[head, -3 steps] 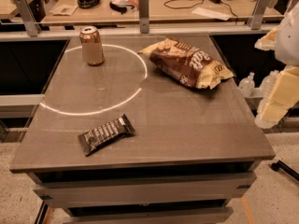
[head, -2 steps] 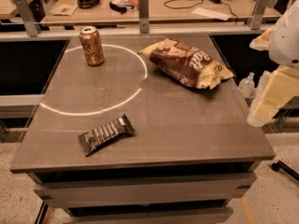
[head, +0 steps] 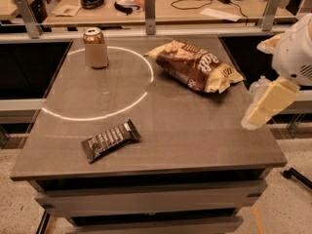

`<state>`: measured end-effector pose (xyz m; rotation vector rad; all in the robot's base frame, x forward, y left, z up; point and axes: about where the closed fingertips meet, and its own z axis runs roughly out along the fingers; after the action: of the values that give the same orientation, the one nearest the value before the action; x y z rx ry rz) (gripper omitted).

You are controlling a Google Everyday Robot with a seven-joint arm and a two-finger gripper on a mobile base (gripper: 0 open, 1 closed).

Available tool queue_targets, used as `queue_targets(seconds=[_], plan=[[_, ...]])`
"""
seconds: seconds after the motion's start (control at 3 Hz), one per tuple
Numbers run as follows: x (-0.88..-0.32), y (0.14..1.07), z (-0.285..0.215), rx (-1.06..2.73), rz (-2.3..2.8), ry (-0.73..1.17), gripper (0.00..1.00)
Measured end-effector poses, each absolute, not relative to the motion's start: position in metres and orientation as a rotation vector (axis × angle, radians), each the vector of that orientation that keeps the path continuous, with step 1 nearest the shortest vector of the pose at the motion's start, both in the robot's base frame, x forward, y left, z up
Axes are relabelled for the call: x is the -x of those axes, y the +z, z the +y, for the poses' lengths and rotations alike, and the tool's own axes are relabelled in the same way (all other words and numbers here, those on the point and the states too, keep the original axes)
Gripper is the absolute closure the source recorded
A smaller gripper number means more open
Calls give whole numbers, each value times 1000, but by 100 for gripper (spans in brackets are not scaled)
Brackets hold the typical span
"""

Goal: Move brown chip bag near orange can

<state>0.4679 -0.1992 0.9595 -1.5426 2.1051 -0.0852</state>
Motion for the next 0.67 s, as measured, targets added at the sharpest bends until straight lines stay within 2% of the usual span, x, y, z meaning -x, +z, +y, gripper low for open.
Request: queue_targets(seconds=[0.67], plan=[[-523,935,-204,1362,2077,-116,0]])
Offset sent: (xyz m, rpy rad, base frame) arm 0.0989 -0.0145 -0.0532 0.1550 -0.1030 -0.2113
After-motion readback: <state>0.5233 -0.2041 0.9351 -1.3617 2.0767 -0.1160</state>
